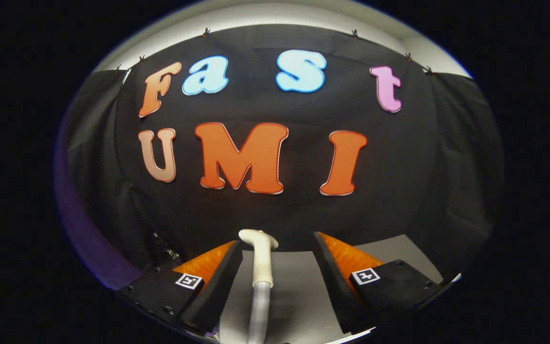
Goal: Iron the clothes twice with a garment steamer, once on the left side and once on the right side.
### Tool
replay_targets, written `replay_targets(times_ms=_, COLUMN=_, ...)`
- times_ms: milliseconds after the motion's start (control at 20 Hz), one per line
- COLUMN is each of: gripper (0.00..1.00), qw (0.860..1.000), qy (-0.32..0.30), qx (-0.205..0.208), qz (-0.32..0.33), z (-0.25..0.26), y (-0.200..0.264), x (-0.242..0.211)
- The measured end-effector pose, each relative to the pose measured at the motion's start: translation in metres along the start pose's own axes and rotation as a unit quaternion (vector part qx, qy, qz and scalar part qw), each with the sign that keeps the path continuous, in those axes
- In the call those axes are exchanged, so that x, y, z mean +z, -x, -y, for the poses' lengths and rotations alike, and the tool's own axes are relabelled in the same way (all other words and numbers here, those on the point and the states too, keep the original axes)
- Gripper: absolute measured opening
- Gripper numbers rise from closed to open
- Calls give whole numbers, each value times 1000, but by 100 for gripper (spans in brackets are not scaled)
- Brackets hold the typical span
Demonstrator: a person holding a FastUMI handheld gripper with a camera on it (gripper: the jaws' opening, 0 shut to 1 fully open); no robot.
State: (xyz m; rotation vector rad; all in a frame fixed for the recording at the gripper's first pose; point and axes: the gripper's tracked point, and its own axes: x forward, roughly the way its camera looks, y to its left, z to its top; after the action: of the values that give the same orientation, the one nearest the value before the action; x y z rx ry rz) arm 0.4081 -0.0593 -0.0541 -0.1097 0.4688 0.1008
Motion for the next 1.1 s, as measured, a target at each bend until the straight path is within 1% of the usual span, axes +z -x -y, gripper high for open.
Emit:
replay_targets(times_ms=150, gripper=98, qw=998, qy=-26, qx=25, qz=-59, z=-7, y=-44, x=-31)
replay_targets(times_ms=250, gripper=98, qw=995, qy=-30, qx=28, qz=-90, z=-4, y=-68, x=-46)
replay_targets(times_ms=350, gripper=98, qw=992, qy=-26, qx=31, qz=-123, z=-4, y=-81, x=-64)
replay_targets(times_ms=450, gripper=98, qw=985, qy=-24, qx=42, qz=-163, z=-7, y=-90, x=-81)
replay_targets(times_ms=600, gripper=98, qw=979, qy=-28, qx=51, qz=-194, z=-6, y=-99, x=-94)
replay_targets(times_ms=650, gripper=97, qw=977, qy=-31, qx=53, qz=-204, z=-5, y=-103, x=-100)
replay_targets(times_ms=750, gripper=93, qw=971, qy=-46, qx=72, qz=-224, z=-11, y=-102, x=-112)
replay_targets(times_ms=850, gripper=80, qw=968, qy=-50, qx=93, qz=-228, z=-19, y=-102, x=-118)
replay_targets(times_ms=1000, gripper=59, qw=968, qy=-49, qx=89, qz=-230, z=-19, y=-99, x=-119)
replay_targets(times_ms=1100, gripper=51, qw=970, qy=-52, qx=86, qz=-223, z=-20, y=-92, x=-115)
